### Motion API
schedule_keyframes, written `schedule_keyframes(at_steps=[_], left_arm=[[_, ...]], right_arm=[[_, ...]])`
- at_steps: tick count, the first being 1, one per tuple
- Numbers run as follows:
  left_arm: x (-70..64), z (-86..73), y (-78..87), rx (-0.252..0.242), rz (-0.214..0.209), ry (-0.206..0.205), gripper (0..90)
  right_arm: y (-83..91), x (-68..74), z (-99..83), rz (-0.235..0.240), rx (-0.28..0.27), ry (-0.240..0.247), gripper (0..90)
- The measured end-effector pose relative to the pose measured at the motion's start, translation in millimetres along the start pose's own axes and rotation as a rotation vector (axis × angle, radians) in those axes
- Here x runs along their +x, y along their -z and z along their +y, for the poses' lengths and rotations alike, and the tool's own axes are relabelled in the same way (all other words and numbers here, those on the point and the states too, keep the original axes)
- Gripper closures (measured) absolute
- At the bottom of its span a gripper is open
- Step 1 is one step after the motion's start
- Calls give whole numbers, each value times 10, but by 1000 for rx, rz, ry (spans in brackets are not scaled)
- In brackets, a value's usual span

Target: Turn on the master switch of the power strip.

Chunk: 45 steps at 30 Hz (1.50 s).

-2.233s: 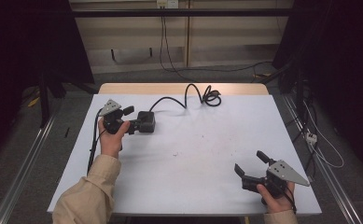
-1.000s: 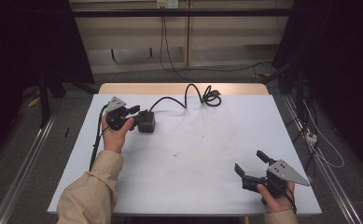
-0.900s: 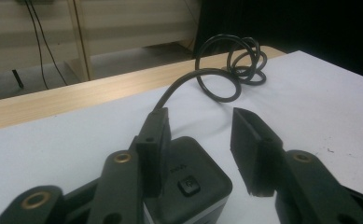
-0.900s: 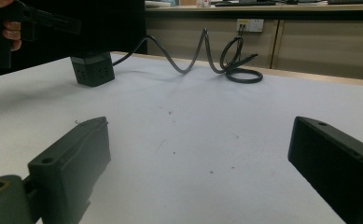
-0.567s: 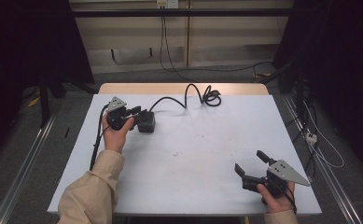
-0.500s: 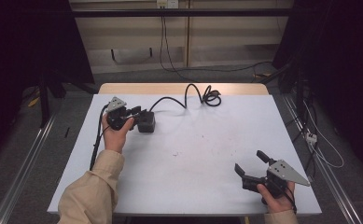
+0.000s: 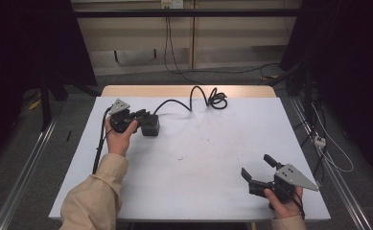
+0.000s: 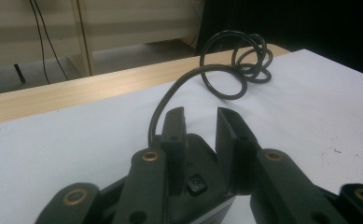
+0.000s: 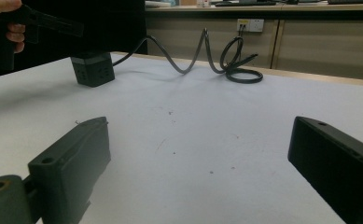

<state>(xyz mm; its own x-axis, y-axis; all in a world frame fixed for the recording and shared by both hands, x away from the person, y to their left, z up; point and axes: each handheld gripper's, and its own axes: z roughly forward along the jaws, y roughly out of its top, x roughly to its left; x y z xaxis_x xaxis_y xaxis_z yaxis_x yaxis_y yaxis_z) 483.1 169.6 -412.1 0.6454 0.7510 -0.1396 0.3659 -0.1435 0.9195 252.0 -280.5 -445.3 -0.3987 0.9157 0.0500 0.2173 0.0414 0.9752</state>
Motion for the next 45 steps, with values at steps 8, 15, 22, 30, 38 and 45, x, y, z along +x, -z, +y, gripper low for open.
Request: schedule_keyframes(at_steps=[8, 15, 22, 30, 38, 45], left_arm=[[5, -6, -5, 3, 4, 5, 773], [17, -5, -3, 6, 1, 3, 792], [20, -7, -17, 2, -3, 11, 808], [39, -15, -25, 23, 3, 8, 845], [28, -22, -35, 31, -4, 9, 873], [30, -24, -32, 34, 1, 5, 900]], right_arm=[[1, 0, 2, 2, -1, 2, 56], [3, 1, 4, 3, -1, 0, 56], [2, 3, 5, 3, 0, 1, 56], [3, 3, 7, 3, -2, 0, 56], [3, 7, 8, 5, -1, 2, 56], [3, 9, 9, 5, -2, 0, 56]])
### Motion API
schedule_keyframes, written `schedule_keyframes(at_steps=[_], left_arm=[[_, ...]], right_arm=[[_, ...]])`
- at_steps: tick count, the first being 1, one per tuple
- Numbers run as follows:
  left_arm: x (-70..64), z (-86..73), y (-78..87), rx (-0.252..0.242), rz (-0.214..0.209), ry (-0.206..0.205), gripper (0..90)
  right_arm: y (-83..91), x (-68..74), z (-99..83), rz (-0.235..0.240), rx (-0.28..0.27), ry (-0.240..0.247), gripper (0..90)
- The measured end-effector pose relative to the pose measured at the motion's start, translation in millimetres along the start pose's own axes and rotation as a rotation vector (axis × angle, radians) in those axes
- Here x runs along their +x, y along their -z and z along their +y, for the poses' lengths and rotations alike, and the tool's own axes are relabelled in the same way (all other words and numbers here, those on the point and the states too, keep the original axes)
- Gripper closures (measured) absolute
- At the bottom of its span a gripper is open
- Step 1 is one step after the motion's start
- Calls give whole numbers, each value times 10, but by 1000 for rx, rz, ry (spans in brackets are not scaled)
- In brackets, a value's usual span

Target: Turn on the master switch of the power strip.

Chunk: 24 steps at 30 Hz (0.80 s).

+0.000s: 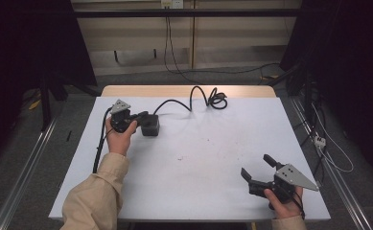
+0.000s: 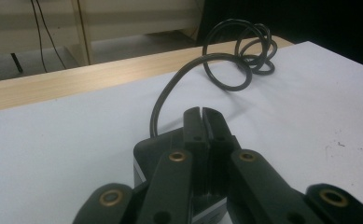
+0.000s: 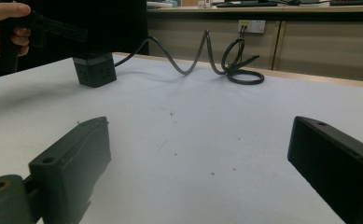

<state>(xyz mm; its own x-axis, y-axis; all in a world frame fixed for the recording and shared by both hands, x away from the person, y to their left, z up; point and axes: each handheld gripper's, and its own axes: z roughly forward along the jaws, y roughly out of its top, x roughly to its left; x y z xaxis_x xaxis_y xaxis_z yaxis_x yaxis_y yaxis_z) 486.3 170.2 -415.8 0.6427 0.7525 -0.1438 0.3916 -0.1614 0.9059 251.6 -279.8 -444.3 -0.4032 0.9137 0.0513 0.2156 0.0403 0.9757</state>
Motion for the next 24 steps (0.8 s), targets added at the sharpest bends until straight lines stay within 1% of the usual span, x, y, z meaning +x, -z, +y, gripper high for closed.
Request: schedule_keyframes(at_steps=[6, 7, 10, 12, 13, 16, 17, 19, 20, 22, 23, 24], left_arm=[[-5, -8, -5, 6, -1, 6, 900], [-1, -10, -4, 14, 0, -3, 900], [1, -22, -11, 22, 1, -4, 900], [-5, -29, -21, 20, -3, 7, 900], [-5, -30, -23, 27, -3, 0, 900], [-17, -39, -36, 28, -5, 6, 900], [-12, -42, -37, 37, -5, -1, 900], [-17, -51, -46, 34, -6, 8, 900], [-12, -54, -44, 42, -4, 2, 900], [-10, -65, -48, 39, -4, 8, 900], [-6, -69, -47, 46, -3, 4, 900], [-6, -74, -48, 48, -2, 10, 900]], right_arm=[[-1, 1, 1, 1, -1, 2, 56], [-2, 4, 2, 1, -2, -1, 56], [0, 2, 2, 0, -2, -2, 56], [2, -1, 2, 1, -2, 2, 56], [3, -2, 3, 2, -2, 3, 56], [4, -2, 3, 1, -1, 2, 56], [4, -2, 3, 2, -1, 3, 56], [4, 0, 3, 2, -2, 3, 56], [5, 0, 4, 2, -2, 4, 56], [7, -1, 4, 1, -2, 4, 56], [8, -3, 4, -1, -3, 5, 56], [8, -4, 4, -1, -4, 5, 56]])
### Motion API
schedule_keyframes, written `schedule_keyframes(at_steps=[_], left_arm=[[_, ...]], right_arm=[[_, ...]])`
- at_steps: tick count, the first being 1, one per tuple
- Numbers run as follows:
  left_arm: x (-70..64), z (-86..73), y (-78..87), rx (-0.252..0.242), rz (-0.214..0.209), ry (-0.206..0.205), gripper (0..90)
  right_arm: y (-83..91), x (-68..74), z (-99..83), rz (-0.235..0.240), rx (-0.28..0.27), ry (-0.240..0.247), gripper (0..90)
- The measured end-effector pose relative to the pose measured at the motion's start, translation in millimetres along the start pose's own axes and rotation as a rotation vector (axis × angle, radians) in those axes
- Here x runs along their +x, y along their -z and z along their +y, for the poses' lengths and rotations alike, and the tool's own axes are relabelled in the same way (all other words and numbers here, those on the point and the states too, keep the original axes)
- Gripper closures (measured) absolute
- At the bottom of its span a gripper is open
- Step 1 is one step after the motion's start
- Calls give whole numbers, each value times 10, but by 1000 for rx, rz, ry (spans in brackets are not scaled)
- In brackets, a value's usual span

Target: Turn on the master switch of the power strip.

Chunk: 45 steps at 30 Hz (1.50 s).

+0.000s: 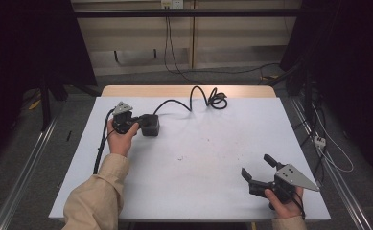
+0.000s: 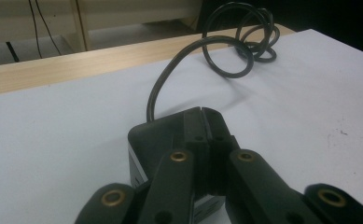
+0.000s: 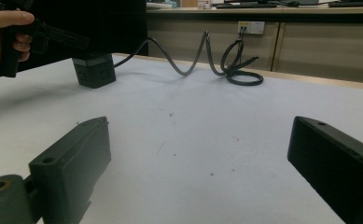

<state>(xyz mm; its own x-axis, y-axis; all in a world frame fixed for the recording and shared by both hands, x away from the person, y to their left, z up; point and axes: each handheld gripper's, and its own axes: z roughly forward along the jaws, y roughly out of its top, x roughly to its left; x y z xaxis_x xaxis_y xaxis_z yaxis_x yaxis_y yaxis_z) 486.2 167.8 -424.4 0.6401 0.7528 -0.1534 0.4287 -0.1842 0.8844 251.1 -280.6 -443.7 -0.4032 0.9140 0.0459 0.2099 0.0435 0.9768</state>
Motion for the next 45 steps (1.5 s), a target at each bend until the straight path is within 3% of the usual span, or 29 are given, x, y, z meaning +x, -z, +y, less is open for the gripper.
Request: schedule_keyframes(at_steps=[29, 32, 39, 45], left_arm=[[0, -52, -33, 18, -6, -6, 900], [-25, -43, -36, 30, 7, -29, 900], [-25, -42, -40, 38, 9, -5, 900], [-25, -47, -38, 41, 11, -17, 900]], right_arm=[[-3, 9, 2, 2, 0, -1, 57], [2, 11, 4, 4, -1, -1, 57], [6, 13, 1, 5, 1, 6, 57], [12, 21, 2, 3, -1, 2, 57]])
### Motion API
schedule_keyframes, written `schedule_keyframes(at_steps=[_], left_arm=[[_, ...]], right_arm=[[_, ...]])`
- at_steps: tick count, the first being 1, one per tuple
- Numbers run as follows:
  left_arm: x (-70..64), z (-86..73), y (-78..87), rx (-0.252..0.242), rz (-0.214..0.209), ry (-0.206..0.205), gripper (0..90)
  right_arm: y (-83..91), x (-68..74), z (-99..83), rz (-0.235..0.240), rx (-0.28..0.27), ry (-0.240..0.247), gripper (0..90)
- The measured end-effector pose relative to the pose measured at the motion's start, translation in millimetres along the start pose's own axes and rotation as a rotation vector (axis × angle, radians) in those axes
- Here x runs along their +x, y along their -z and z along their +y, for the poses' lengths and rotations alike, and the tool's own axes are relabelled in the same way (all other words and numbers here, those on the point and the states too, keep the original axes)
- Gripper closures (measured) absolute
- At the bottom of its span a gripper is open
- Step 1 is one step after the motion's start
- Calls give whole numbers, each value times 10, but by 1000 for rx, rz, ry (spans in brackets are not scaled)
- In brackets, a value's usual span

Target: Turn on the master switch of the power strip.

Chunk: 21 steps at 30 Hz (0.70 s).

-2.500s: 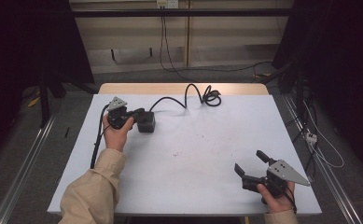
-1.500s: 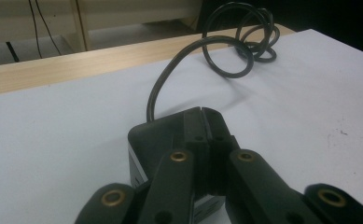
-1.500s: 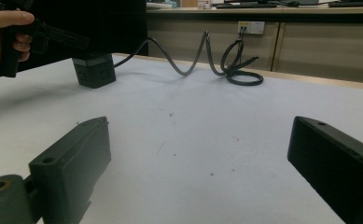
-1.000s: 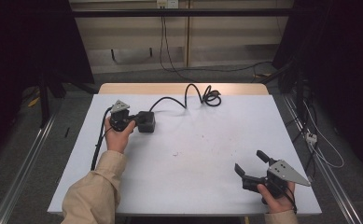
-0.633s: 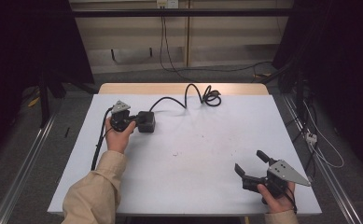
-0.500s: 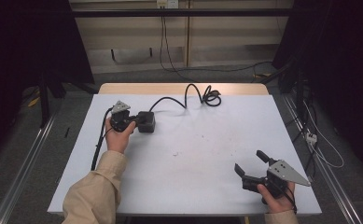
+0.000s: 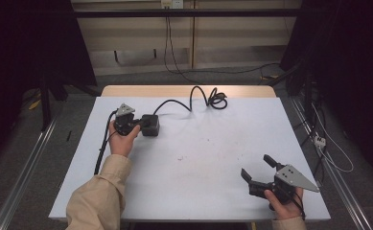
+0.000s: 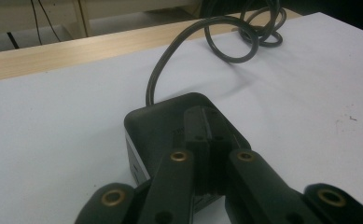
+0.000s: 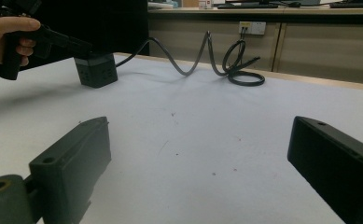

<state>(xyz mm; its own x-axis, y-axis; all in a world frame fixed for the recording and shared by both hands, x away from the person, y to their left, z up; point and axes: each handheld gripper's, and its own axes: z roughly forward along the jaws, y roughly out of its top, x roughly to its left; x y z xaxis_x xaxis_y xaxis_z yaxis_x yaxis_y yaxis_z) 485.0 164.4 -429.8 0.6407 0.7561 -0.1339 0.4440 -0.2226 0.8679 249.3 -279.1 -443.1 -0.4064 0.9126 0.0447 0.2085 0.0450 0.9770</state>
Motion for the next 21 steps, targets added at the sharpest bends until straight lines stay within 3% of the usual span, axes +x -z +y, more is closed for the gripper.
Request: schedule_keyframes(at_steps=[21], left_arm=[[-15, -15, 1, -7, 9, 12, 900]], right_arm=[[3, 6, 0, 3, -3, 8, 57]])
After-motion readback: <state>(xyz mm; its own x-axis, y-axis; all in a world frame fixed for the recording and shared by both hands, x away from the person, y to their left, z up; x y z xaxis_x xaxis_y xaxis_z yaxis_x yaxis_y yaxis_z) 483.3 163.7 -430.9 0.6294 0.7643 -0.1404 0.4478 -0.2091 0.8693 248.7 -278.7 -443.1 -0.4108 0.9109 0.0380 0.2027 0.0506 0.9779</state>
